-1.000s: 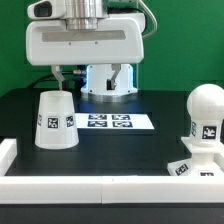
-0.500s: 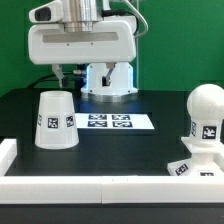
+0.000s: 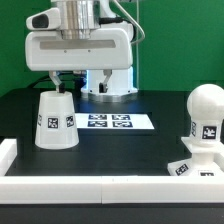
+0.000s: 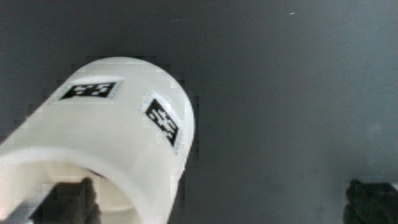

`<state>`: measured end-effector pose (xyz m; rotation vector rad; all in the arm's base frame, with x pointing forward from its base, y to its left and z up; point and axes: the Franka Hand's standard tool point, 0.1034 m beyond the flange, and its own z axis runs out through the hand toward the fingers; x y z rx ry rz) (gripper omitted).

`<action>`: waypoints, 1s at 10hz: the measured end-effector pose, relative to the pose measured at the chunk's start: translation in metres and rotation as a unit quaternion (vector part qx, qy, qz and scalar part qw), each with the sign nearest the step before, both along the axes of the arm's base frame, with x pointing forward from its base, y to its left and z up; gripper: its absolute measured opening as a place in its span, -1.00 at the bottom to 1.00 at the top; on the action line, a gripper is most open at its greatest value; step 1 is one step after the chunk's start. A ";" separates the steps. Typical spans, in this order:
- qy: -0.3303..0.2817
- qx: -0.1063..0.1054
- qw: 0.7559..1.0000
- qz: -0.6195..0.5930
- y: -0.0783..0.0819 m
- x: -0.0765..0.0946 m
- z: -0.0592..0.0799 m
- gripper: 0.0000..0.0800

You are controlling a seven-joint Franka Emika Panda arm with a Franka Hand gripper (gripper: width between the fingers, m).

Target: Assemble lamp

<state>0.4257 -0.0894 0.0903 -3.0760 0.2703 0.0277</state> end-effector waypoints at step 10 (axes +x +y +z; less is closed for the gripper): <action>-0.014 -0.014 1.000 0.010 -0.005 0.004 -0.014 -0.70</action>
Offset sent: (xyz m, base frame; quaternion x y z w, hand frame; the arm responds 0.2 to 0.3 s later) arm 0.0102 -0.0060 0.0009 -0.0057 0.0044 0.0025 1.0000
